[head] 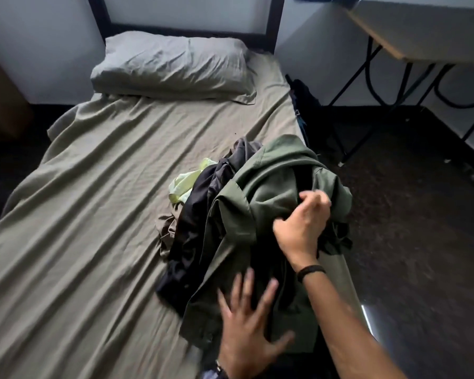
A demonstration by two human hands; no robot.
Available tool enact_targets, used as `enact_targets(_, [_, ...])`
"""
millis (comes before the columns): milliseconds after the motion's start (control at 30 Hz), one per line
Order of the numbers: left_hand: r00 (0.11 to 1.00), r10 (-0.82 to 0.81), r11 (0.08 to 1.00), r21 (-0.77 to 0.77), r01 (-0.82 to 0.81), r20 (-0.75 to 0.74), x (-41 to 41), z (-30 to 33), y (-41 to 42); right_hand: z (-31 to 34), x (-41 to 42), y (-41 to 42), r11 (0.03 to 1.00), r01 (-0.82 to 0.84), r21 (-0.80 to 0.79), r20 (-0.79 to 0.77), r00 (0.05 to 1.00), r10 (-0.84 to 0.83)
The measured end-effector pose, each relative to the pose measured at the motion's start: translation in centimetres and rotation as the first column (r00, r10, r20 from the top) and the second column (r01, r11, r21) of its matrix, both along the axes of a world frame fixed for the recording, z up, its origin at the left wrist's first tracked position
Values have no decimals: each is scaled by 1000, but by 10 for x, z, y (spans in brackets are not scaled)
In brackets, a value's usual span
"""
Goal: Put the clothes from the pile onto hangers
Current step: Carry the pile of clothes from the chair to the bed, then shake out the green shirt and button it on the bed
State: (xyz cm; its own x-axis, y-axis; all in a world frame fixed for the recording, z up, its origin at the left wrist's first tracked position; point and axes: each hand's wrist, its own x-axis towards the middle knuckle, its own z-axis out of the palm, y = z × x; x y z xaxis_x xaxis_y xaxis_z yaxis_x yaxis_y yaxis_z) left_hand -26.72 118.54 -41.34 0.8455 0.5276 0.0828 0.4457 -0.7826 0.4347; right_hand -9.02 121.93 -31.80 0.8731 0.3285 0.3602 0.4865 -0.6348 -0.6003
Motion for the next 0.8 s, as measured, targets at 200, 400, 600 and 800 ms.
enact_targets(200, [878, -187, 978, 4, 210, -440, 5, -30, 47, -4, 16, 36, 709, -479, -518, -278, 878, 391])
enact_targets(400, [885, -124, 991, -10, 133, -449, 25, -28, 99, -33, 54, 25, 728, -427, -537, -293, 903, 314])
enact_targets(600, [834, -60, 997, 3, 74, -549, 23, -29, 78, -34, 23, -2, 743, -450, -495, -189, 891, 413])
enact_targets(800, [798, -97, 994, -101, 46, -594, 10, 3, 58, -28, -33, -46, 718, -563, -410, -303, 826, 475])
